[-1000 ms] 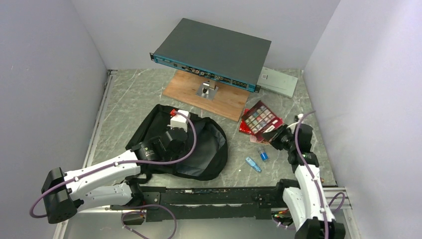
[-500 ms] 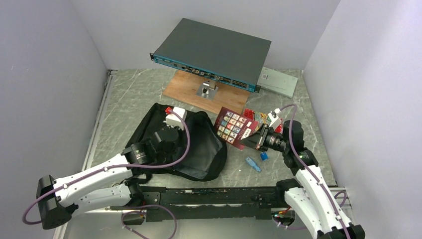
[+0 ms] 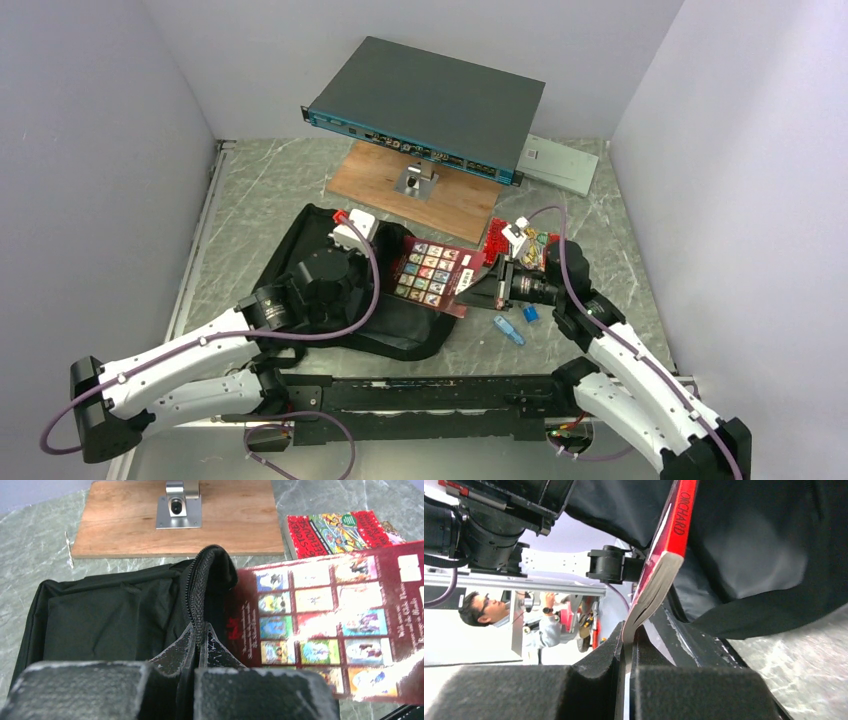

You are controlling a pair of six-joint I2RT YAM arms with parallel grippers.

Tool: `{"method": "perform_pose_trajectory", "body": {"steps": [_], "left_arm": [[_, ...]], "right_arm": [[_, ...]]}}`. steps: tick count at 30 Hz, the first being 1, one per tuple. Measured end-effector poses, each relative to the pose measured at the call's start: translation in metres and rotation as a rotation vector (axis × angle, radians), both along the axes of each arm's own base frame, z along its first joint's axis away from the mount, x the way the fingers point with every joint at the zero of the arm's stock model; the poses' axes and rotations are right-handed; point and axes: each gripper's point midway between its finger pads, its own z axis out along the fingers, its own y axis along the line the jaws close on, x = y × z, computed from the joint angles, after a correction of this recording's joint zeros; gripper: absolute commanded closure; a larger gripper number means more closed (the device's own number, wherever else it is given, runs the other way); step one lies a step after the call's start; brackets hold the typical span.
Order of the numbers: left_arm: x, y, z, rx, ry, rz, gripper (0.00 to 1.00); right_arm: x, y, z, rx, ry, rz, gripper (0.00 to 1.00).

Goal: Pack the student bag
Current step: Place the book in the student bag.

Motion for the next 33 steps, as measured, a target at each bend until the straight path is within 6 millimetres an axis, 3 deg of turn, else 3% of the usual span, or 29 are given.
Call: {"method": "perform_pose_trajectory", "body": {"steps": [6, 14, 22, 33], "left_arm": [[0.003, -0.005, 0.012, -0.007, -0.011, -0.002, 1.00], [0.000, -0.005, 0.015, -0.009, -0.013, -0.022, 1.00], [-0.011, -0.007, 0.024, -0.053, -0.011, -0.083, 1.00], [-0.018, -0.018, 0.014, -0.052, 0.034, -0.144, 1.00]], "right_arm": [[-0.011, 0.024, -0.002, 0.015, 0.023, 0.079, 1.00], [-0.010, 0.039, -0.064, -0.031, 0.217, 0.051, 1.00], [0.021, 0.064, -0.084, -0.023, 0.255, 0.024, 1.00], [0.063, 0.148, -0.087, 0.030, 0.210, 0.071, 1.00]]}}
